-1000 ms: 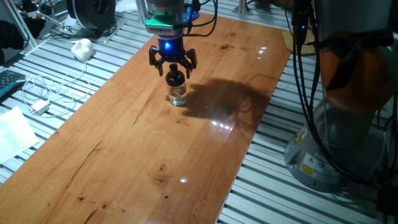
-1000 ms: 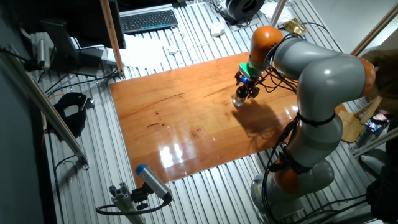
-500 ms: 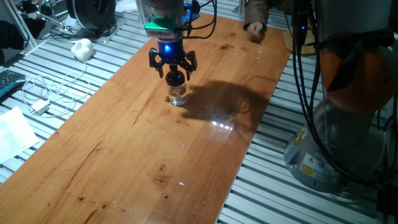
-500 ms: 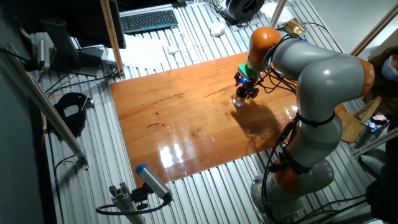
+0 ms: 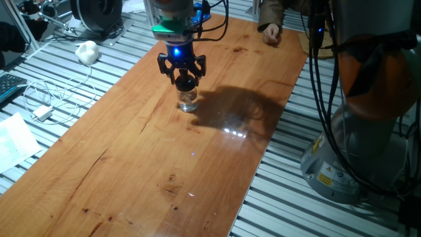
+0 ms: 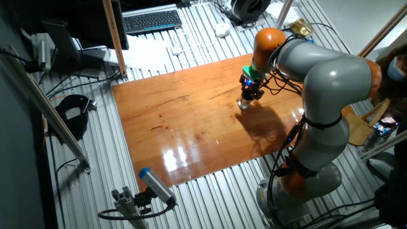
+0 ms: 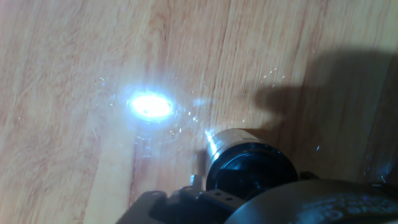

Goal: Unscrew the lid from the jar

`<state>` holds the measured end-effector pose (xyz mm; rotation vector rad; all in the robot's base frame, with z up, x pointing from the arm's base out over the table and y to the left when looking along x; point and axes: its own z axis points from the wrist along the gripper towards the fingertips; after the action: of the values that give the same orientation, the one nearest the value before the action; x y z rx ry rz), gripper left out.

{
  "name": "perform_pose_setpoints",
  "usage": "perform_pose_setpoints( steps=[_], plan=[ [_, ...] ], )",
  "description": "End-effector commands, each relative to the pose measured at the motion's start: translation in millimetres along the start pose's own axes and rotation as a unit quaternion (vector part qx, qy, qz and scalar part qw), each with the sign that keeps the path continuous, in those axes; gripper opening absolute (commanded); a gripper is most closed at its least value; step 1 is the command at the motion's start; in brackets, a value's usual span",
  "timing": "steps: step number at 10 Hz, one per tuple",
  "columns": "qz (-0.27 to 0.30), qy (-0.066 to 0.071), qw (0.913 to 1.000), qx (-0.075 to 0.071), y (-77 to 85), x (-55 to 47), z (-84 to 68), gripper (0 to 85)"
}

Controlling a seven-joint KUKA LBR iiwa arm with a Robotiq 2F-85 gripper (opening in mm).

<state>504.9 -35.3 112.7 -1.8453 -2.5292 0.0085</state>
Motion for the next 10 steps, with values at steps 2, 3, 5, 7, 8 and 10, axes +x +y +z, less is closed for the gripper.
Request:
perform_pose_setpoints(
  steps=[2, 3, 5, 7, 8, 10],
  plan=[
    [-0.005, -0.001, 1.0, 0.001, 0.2, 0.3, -0.2, 68.0],
    [-0.012, -0.001, 0.9999, 0.003, 0.3, 0.5, -0.3, 68.0],
    [-0.037, -0.003, 0.9993, 0.009, 0.4, 0.7, -0.5, 51.0],
    [-0.057, 0.0, 0.9983, 0.012, 0.5, 0.6, -0.6, 34.0],
    [-0.064, 0.002, 0.9979, 0.011, 0.5, 0.6, -0.5, 34.0],
    [-0.088, 0.004, 0.9961, 0.005, 0.5, 0.4, -0.2, 34.0]
  ],
)
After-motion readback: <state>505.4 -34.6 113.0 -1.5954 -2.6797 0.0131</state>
